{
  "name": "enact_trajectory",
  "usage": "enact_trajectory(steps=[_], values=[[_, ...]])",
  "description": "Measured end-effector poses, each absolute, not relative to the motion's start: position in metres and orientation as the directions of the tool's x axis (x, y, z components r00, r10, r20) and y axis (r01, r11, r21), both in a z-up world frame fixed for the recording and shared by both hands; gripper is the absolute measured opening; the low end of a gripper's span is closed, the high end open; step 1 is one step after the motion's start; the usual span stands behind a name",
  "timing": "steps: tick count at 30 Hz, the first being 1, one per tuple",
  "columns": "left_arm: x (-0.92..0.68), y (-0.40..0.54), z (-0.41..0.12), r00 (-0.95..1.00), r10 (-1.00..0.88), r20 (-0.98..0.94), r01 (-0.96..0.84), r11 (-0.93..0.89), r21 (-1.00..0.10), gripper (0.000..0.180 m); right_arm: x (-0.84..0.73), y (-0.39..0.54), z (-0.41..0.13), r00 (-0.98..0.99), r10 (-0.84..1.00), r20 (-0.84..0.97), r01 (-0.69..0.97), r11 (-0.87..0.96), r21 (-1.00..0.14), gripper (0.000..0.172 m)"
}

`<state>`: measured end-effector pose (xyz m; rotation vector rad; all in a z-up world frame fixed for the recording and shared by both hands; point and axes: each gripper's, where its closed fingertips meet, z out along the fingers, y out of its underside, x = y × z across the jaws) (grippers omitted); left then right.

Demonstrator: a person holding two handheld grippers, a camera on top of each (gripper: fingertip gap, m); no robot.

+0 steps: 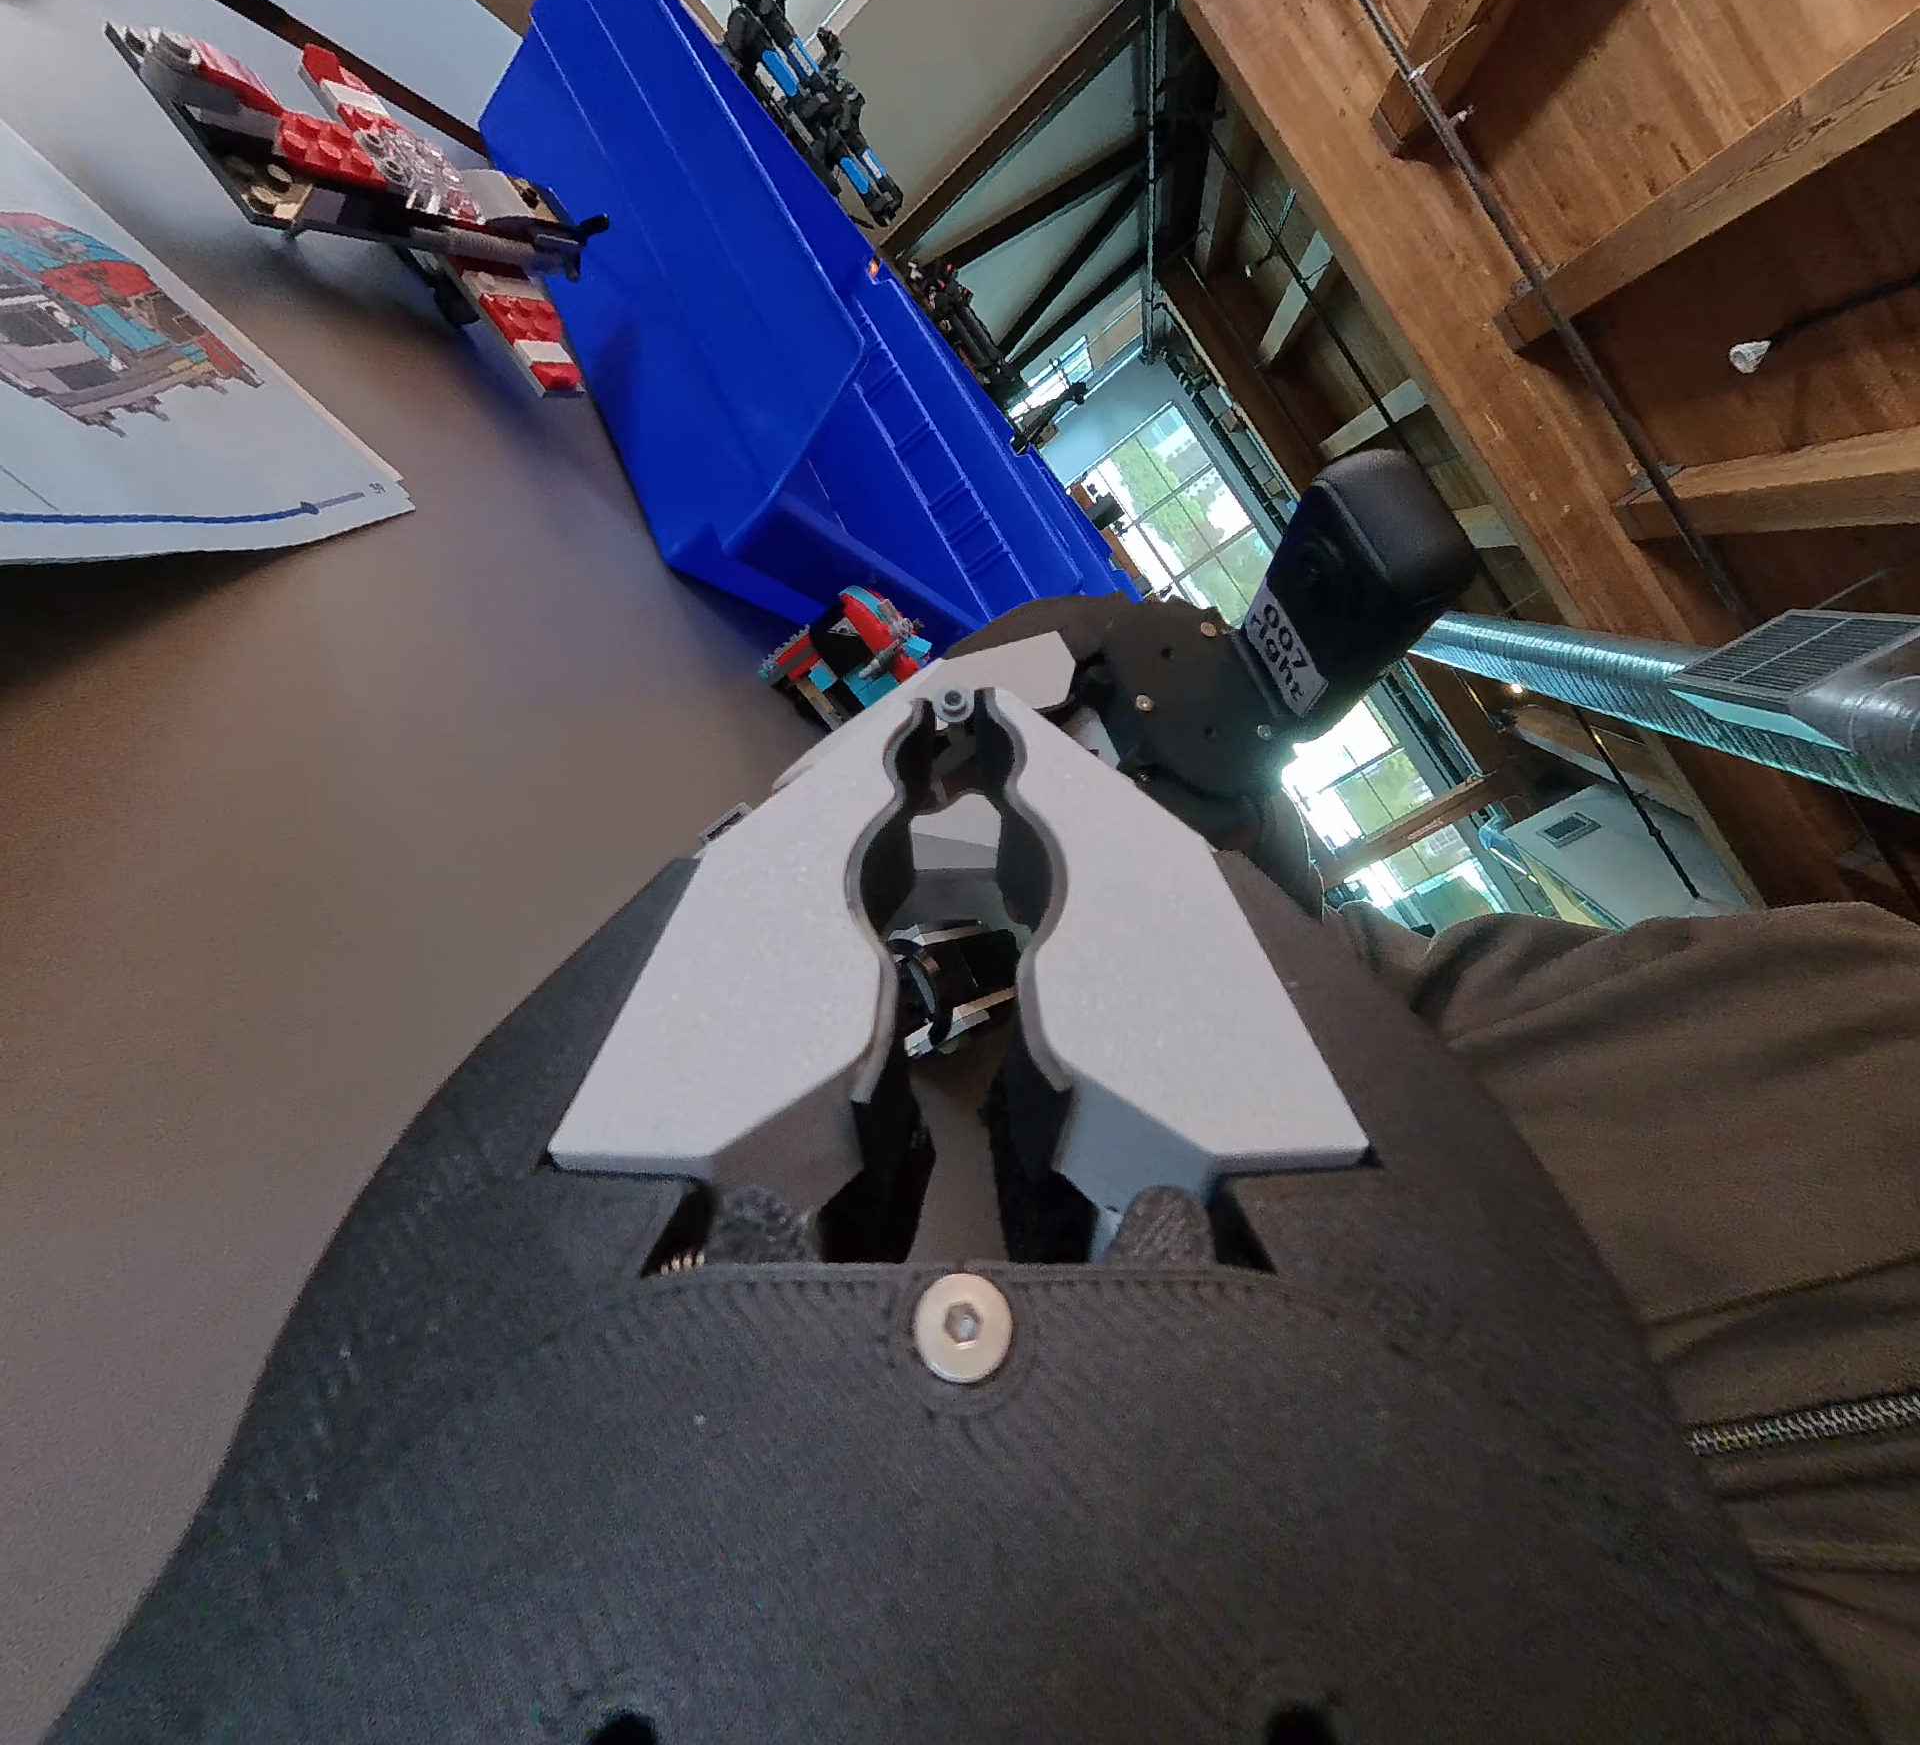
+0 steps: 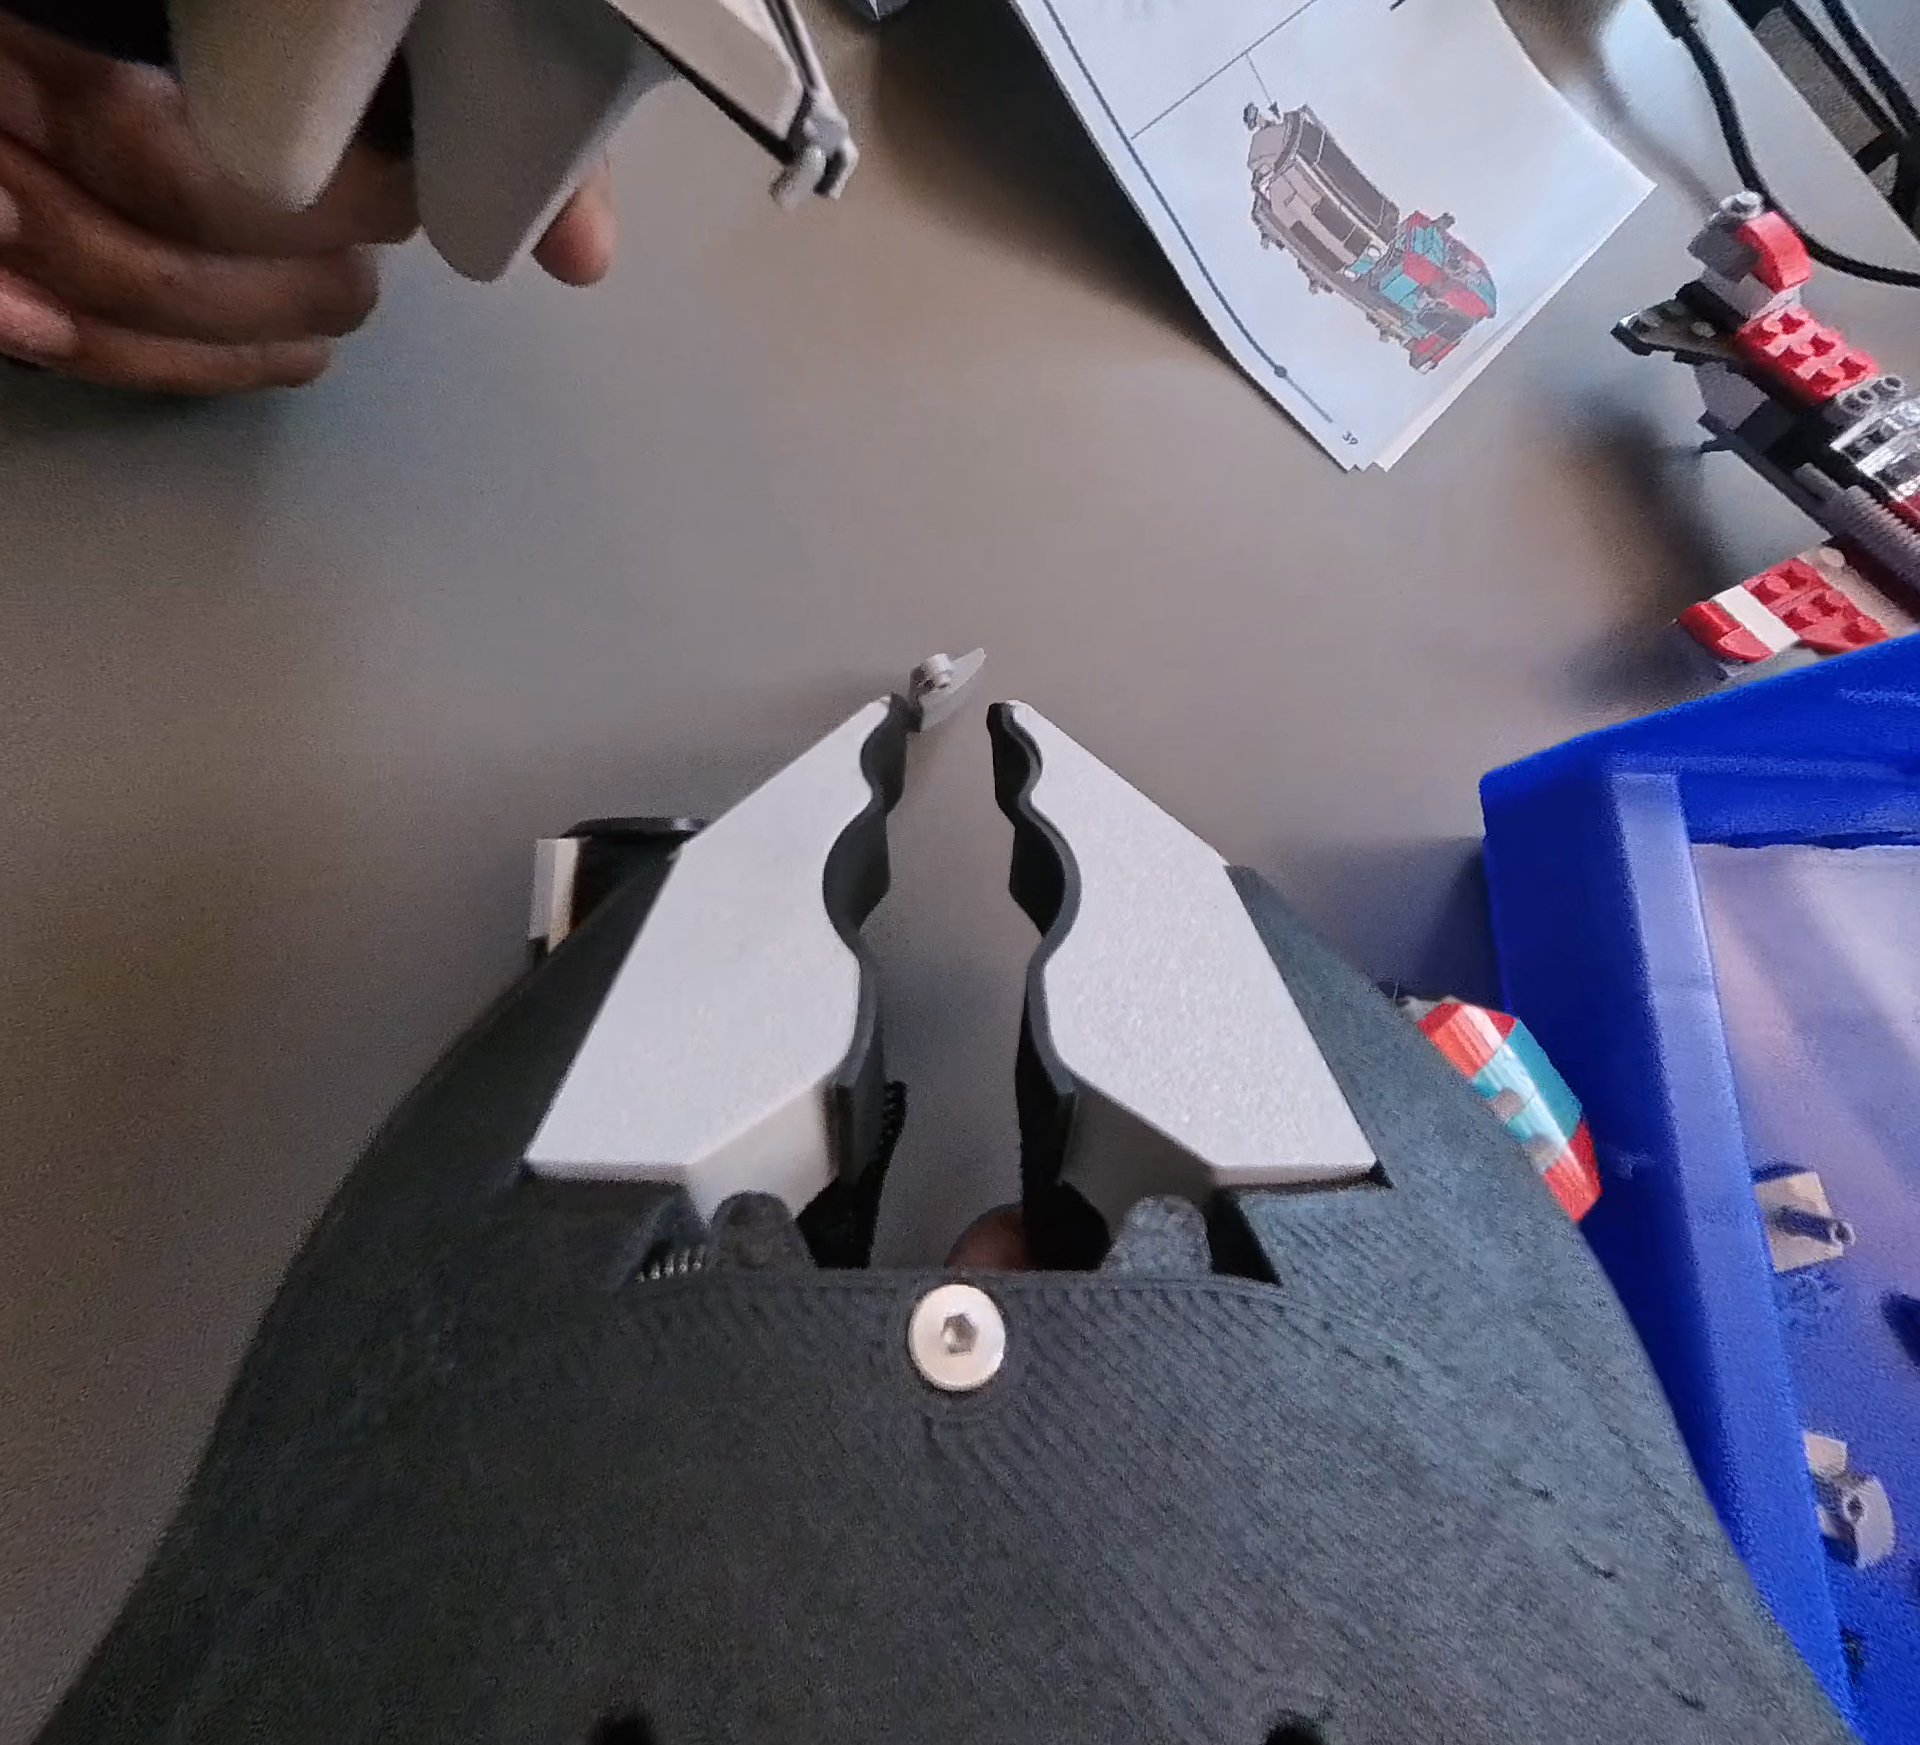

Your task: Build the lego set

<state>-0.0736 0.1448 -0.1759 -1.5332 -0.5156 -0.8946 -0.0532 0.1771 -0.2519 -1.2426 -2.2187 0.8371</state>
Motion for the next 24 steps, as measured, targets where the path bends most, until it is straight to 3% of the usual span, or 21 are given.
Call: enact_trajectory(steps=[12, 20, 24], values=[[-0.079, 0.144, -0.181, 0.604, -0.138, 0.785, 0.766, -0.17, -0.62, 0.008, -0.061, 0.152, -0.253, -0.573, 0.806, 0.146, 0.555, 0.514, -0.654, 0.011], [-0.076, 0.144, -0.18, 0.61, -0.138, 0.781, 0.761, -0.172, -0.625, 0.008, -0.067, 0.167, -0.267, -0.517, 0.849, 0.112, 0.652, 0.475, -0.59, 0.024], [-0.076, 0.145, -0.183, 0.632, -0.117, 0.766, 0.745, -0.181, -0.643, 0.008, -0.069, 0.163, -0.267, -0.516, 0.853, 0.079, 0.661, 0.455, -0.597, 0.018]])
